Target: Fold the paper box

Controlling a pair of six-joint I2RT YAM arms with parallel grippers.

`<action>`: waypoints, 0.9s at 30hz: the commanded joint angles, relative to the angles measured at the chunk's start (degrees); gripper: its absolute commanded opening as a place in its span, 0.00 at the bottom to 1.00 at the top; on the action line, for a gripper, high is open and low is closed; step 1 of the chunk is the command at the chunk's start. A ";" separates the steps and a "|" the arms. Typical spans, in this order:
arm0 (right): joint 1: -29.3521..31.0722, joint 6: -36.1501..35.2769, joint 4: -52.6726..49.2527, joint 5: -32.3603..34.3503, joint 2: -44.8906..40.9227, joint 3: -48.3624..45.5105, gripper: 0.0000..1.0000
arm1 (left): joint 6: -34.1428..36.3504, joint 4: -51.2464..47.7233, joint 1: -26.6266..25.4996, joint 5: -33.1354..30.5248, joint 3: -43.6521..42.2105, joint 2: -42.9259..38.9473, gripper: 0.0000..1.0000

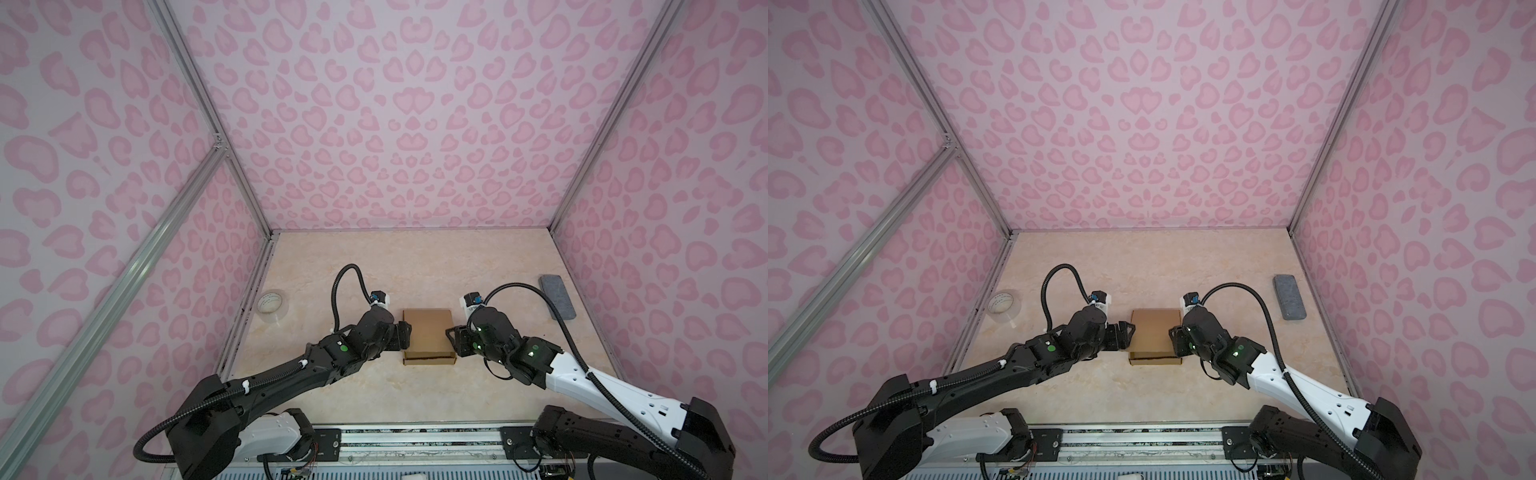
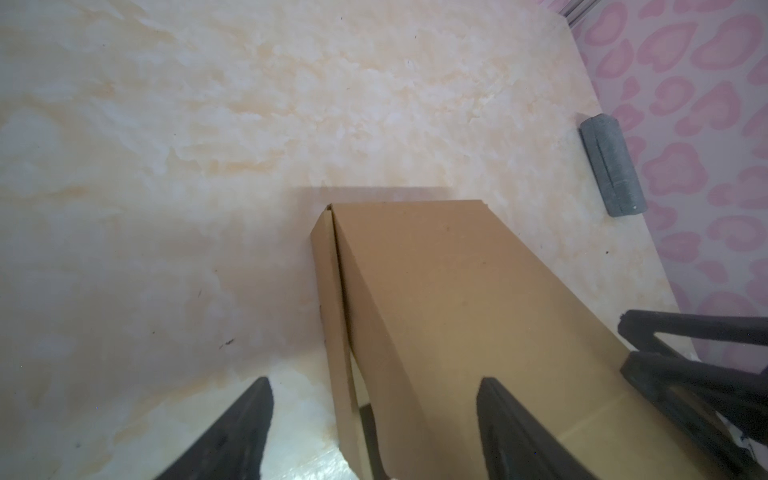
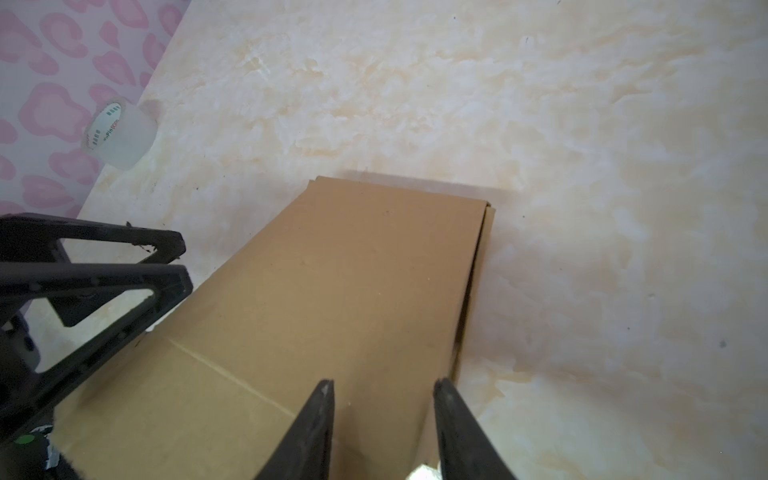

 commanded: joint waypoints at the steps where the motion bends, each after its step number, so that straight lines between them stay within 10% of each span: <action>1: 0.07 1.91 3.18 -1.68 1.12 -2.47 0.42 | -1.87 3.27 0.08 2.05 -1.44 0.65 0.79; 27: 2.03 0.10 -2.05 0.40 8.62 -1.40 0.42 | -4.70 4.46 -0.07 4.04 -8.23 1.35 0.70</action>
